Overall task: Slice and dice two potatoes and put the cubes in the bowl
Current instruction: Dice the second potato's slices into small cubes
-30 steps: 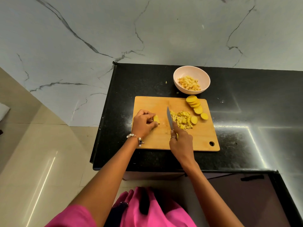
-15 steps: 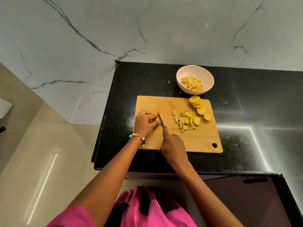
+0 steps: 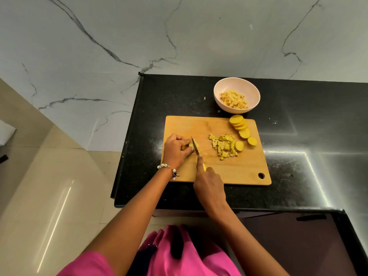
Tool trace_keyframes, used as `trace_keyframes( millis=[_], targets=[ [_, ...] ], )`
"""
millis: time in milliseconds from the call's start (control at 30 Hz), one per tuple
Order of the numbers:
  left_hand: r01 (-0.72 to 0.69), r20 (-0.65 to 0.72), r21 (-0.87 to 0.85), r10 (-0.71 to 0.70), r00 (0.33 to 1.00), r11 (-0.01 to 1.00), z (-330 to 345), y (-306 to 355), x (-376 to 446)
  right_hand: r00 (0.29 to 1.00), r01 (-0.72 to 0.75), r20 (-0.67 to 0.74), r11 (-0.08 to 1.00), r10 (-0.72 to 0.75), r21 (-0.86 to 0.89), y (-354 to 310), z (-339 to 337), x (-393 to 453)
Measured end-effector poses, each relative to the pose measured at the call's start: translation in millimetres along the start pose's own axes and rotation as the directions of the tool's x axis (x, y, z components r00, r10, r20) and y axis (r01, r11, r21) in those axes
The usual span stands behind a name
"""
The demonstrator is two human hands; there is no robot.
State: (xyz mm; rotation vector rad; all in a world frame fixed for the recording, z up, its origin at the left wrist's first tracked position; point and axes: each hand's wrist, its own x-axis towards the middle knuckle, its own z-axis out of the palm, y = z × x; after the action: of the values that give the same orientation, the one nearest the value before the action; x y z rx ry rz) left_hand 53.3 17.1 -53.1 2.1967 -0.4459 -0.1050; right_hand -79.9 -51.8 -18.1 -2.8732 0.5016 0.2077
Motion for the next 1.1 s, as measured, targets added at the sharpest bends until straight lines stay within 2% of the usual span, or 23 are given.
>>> trace_keyframes(
  millis=[167,300,400,467,600,767,967,1100],
  targets=[
    [-0.018,-0.016,-0.017,0.018,1.0,1.0,-2,1,-2,0.997,-0.074,0.017,0.992,0.073,0.1,19,-4,10],
    [-0.025,-0.012,-0.026,0.025,1.0,0.999,-4,0,-3,0.99,-0.118,-0.044,0.965,0.132,0.236,37,-7,15],
    [-0.011,-0.006,-0.048,0.011,1.0,0.999,-7,0,-3,0.979,-0.085,-0.127,0.882,0.161,0.463,36,-12,15],
    [0.005,0.0,-0.051,-0.005,1.0,0.999,-10,-1,-2,0.977,-0.013,-0.17,0.838,0.126,0.546,28,-16,12],
    [0.006,-0.03,-0.034,-0.007,1.0,0.999,-9,-3,-3,0.993,0.053,-0.115,0.902,-0.004,0.429,11,-17,12],
    [0.013,-0.058,-0.038,-0.015,0.998,0.999,-7,-1,-3,0.999,0.032,0.009,0.966,-0.036,0.258,8,-10,16],
    [0.013,-0.063,-0.027,-0.015,0.998,1.0,-5,-3,-1,0.999,0.051,0.016,0.997,-0.052,0.063,0,-9,12],
    [0.012,-0.076,-0.043,-0.015,0.997,0.999,-4,-3,0,0.998,0.067,-0.02,0.998,-0.067,0.017,-7,-4,21]
  ],
)
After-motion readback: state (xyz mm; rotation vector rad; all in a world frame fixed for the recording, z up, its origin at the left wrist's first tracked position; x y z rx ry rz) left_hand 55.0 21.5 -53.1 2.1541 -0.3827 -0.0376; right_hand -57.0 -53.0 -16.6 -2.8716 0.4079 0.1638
